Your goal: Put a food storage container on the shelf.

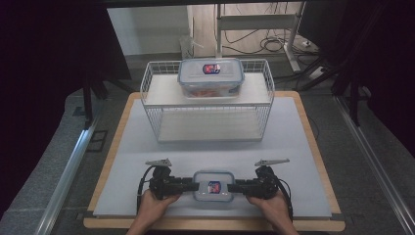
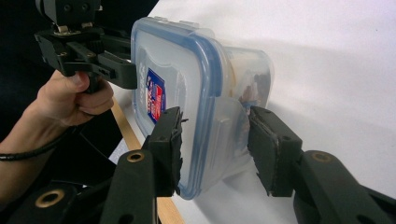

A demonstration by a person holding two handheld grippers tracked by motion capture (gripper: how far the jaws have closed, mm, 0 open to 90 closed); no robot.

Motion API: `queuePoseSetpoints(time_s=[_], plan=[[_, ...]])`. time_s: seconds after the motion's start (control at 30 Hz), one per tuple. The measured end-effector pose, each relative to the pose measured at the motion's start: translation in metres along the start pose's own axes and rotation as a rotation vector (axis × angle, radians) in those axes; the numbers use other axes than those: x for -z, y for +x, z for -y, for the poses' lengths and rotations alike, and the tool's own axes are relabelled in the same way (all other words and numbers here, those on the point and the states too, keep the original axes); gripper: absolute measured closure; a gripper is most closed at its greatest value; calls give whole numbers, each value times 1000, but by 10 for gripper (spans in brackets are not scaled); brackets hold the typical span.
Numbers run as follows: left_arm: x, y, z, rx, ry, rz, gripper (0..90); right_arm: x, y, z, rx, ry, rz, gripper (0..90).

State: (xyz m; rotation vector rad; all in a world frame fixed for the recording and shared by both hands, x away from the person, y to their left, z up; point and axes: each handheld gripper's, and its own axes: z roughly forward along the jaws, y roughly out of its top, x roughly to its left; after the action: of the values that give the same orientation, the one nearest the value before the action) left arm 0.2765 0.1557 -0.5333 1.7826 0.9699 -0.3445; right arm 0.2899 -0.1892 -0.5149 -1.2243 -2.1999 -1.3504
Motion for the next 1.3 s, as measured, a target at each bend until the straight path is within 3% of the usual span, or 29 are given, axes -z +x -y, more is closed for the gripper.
queuePoseSetpoints(time_s=[0.33, 0.4, 0.5, 0.7, 0.83, 1.1, 1.17, 1.3], plan=[[1, 1, -2, 13, -16, 13, 574, 2, -2, -1, -2, -17, -18, 568], [3, 1, -4, 31, -32, 26, 576, 6, -3, -4, -4, -45, -47, 588], [9, -8, -13, -10, -49, 6, 575, 10, 0, -10, 14, -62, -55, 586], [15, -12, -23, -25, -60, -7, 574, 12, 4, -19, 28, -80, -61, 586], [22, -18, -37, -54, -80, -20, 572, 16, 10, -32, 43, -98, -57, 586], [41, -35, -75, -116, -117, -31, 573, 34, 32, -72, 111, -143, -39, 582], [47, -40, -89, -123, -130, -37, 573, 40, 38, -89, 129, -158, -35, 581], [52, -42, -102, -127, -135, -37, 573, 44, 42, -102, 134, -161, -34, 581]])
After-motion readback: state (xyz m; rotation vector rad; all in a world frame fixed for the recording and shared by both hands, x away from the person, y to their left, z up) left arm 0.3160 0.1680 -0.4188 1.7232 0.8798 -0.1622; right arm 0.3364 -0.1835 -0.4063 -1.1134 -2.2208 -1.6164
